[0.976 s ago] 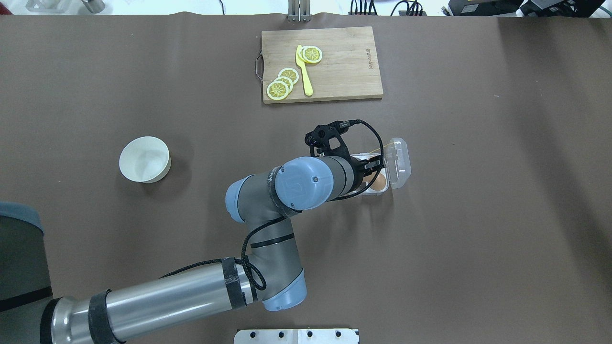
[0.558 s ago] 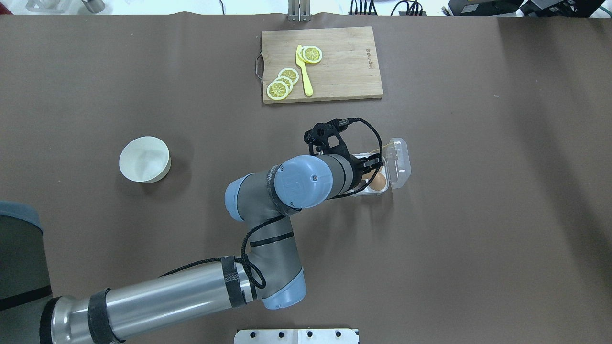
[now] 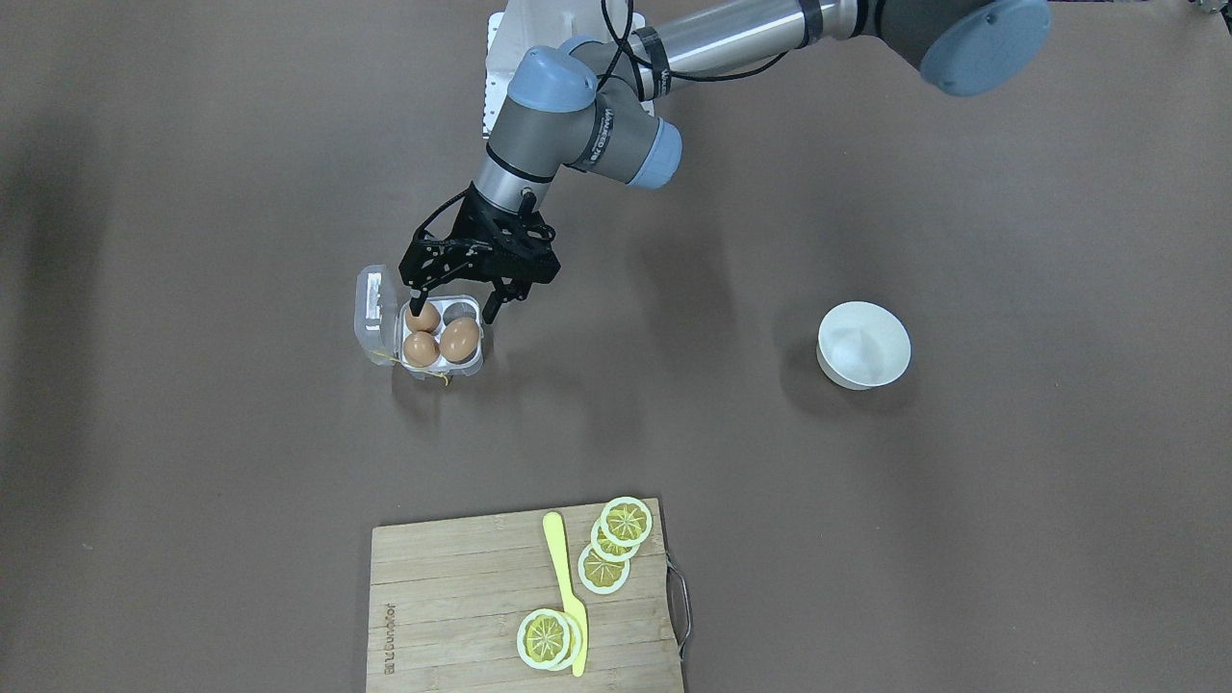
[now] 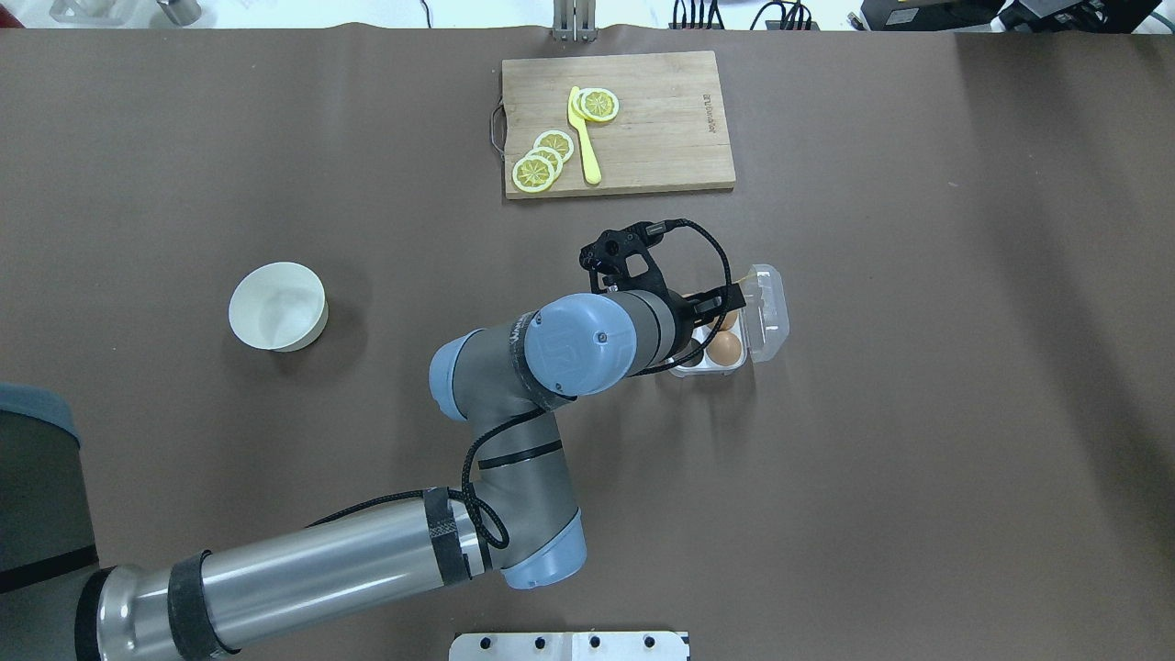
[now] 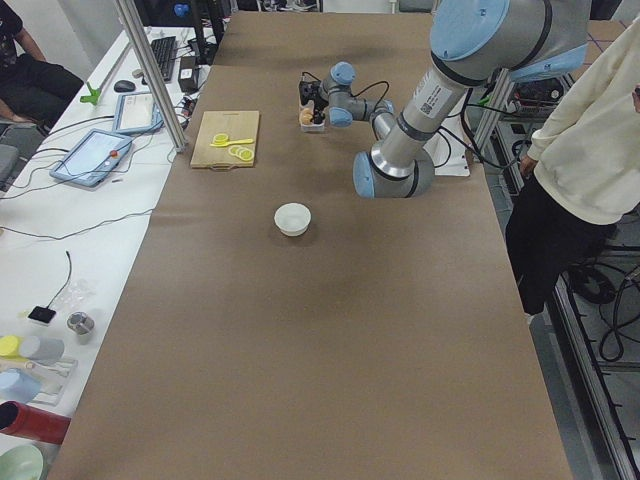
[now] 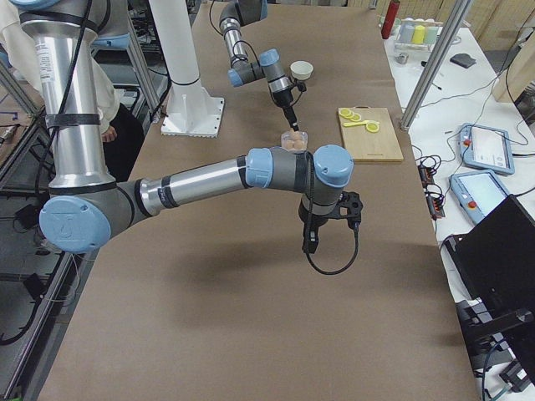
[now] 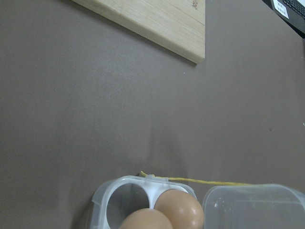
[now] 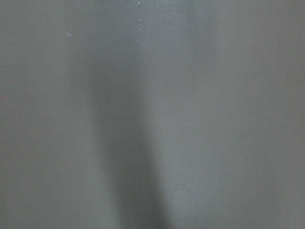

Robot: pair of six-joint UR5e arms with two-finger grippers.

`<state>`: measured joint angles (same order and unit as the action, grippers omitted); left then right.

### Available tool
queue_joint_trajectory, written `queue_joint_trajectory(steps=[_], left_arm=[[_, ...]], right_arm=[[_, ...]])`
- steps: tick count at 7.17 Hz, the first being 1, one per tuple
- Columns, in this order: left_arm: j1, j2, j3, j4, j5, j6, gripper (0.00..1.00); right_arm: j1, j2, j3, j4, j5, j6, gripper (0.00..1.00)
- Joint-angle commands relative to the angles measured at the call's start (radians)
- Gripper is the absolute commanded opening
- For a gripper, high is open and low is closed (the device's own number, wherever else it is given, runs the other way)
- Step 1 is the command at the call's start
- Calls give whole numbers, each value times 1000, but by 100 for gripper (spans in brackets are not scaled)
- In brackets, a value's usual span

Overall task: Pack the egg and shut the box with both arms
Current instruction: 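Lower the egg into the empty cup and open the left gripper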

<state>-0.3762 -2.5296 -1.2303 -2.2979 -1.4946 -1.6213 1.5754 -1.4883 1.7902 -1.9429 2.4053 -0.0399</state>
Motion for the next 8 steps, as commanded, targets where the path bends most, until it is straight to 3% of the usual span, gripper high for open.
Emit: queue_joint_trajectory(steps=[1,4,5,6,8], left_arm=[[-9,0,0,0,-1,-2,98],[-62,6,-12,35,-31,1,97],[-107,6,-61,158,-97,30,97],[-153,20,-154,328,-174,81,98],[-232,151,-414,530,-248,194,98]], right_arm=[[0,5,0,-1,2,2,100],[-20,6,8,12,35,2,100],[-49,8,8,13,61,3,100],[-60,11,8,37,64,20,100],[-153,11,34,196,63,276,100]])
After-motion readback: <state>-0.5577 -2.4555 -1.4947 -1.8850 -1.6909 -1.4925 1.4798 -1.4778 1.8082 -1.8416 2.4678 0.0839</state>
